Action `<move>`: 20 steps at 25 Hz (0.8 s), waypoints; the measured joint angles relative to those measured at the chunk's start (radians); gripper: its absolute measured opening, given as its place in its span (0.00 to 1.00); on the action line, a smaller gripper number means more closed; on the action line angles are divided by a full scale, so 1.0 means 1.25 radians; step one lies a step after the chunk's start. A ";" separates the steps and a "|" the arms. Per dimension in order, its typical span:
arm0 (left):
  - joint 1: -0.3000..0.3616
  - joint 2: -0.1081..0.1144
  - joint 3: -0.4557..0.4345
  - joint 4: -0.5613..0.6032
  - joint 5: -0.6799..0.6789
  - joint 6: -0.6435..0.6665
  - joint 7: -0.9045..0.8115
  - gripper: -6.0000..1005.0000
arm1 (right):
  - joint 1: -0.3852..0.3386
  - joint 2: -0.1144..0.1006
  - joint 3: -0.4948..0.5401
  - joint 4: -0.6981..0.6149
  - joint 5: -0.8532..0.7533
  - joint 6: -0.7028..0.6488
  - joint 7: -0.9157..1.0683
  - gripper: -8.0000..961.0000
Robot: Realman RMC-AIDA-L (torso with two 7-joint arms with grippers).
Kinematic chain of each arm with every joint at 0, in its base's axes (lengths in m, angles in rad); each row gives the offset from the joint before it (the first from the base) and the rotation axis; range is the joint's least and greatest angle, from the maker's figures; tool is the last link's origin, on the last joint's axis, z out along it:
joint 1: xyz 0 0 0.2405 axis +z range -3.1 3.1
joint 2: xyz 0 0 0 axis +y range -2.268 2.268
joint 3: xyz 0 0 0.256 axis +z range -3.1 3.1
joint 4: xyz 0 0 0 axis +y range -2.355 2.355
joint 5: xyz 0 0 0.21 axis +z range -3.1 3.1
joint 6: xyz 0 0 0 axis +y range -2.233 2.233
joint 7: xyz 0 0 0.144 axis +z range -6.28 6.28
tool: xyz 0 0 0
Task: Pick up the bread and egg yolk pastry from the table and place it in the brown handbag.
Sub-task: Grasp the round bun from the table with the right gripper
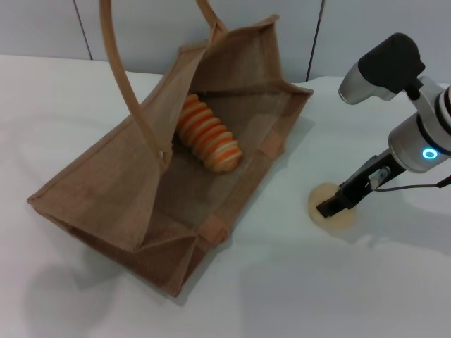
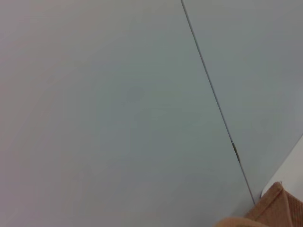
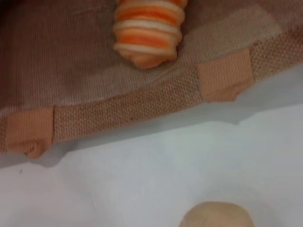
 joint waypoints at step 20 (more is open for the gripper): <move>-0.004 0.003 0.001 -0.003 0.000 0.013 0.006 0.12 | -0.015 0.003 0.000 -0.206 0.116 0.124 0.009 0.53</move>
